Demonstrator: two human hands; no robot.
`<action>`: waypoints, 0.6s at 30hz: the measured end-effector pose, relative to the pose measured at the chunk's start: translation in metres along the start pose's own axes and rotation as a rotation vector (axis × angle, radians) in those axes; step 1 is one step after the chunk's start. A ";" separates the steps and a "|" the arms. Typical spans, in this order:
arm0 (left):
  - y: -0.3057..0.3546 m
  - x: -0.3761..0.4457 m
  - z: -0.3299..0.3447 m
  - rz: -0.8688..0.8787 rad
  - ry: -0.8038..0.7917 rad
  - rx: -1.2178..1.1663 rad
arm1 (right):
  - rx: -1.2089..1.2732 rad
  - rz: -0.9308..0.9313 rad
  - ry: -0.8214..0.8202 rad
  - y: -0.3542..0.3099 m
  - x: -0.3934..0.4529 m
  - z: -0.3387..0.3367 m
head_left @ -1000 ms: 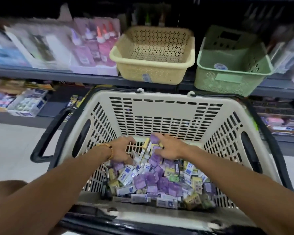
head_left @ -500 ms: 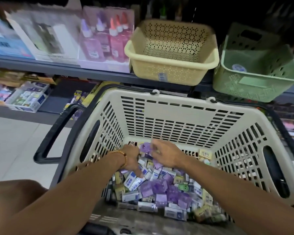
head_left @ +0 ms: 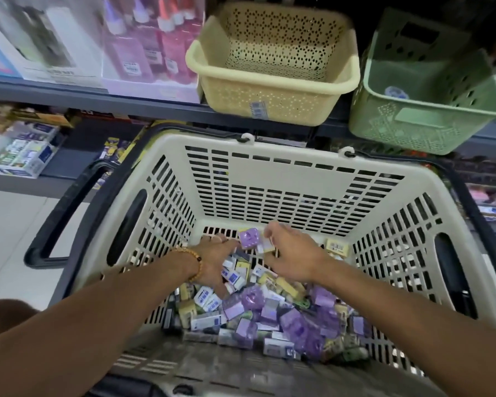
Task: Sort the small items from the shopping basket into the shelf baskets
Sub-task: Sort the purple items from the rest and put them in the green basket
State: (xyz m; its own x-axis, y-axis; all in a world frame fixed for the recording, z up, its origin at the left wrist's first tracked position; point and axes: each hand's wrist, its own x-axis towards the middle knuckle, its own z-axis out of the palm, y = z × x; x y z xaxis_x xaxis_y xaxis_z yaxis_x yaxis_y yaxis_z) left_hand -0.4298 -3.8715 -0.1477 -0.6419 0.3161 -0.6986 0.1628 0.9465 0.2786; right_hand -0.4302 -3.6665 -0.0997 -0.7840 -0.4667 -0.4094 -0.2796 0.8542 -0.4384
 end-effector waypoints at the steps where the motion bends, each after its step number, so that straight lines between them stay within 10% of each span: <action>1: 0.000 0.000 0.001 0.026 -0.007 0.029 | -0.048 -0.018 0.051 -0.004 0.013 0.000; 6: -0.003 -0.002 0.005 0.074 -0.033 0.038 | -0.374 -0.162 -0.079 -0.016 0.047 0.019; 18: 0.006 -0.016 -0.013 0.066 0.000 -0.088 | 0.032 0.029 -0.505 0.016 -0.032 -0.019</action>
State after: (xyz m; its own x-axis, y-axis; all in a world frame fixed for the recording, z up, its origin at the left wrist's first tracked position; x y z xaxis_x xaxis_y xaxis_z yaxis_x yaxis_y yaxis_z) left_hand -0.4280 -3.8716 -0.1265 -0.6322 0.3773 -0.6767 0.1381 0.9143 0.3807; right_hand -0.4199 -3.6333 -0.0782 -0.4230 -0.5020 -0.7543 -0.2379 0.8648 -0.4422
